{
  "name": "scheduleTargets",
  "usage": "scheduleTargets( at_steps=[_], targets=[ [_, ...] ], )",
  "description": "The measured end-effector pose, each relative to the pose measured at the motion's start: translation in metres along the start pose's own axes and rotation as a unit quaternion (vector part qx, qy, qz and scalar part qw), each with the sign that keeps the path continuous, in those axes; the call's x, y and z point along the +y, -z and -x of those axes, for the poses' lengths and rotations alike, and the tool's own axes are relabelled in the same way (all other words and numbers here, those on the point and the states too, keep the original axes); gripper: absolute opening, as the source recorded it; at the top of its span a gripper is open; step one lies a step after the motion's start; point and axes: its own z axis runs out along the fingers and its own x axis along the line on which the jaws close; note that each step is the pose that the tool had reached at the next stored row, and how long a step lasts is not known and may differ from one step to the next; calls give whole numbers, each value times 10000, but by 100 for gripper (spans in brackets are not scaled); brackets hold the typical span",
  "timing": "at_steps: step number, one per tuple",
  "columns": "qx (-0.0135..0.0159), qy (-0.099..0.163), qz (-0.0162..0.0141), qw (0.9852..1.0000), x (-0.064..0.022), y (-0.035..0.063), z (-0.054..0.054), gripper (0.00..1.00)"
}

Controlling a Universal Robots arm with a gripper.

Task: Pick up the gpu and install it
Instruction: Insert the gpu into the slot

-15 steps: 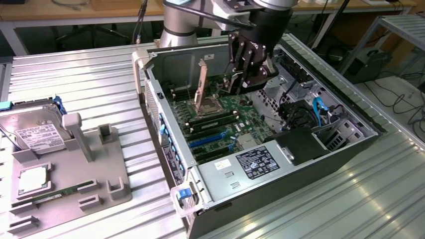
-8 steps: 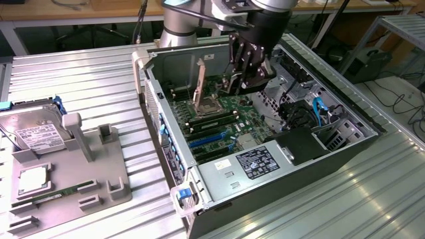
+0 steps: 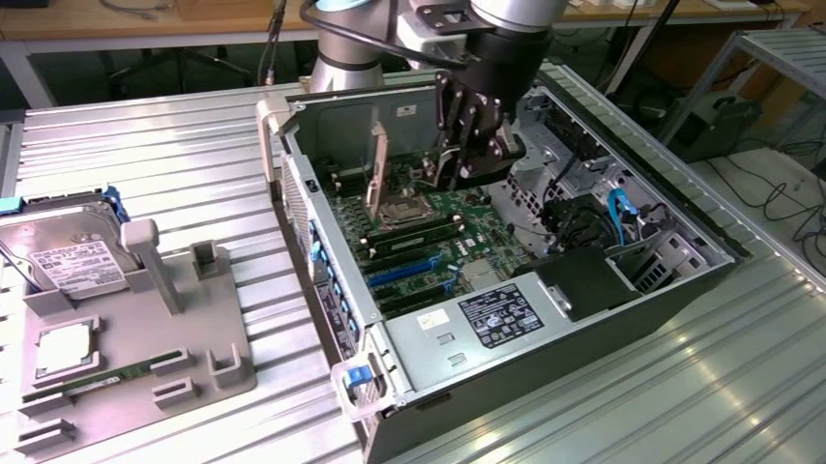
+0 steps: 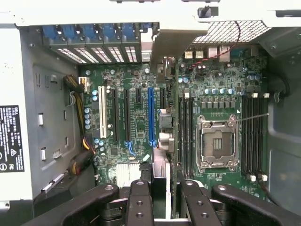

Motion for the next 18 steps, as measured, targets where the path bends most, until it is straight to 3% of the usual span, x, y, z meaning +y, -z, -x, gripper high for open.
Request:
scheduleTargets(
  at_steps=[2,7,18],
  targets=[
    [0,0,-18,10000,17,-9,0,28],
    [-2,0,-29,10000,33,-42,-2,28],
    [0,0,-29,10000,47,-128,-3,28]
  ],
)
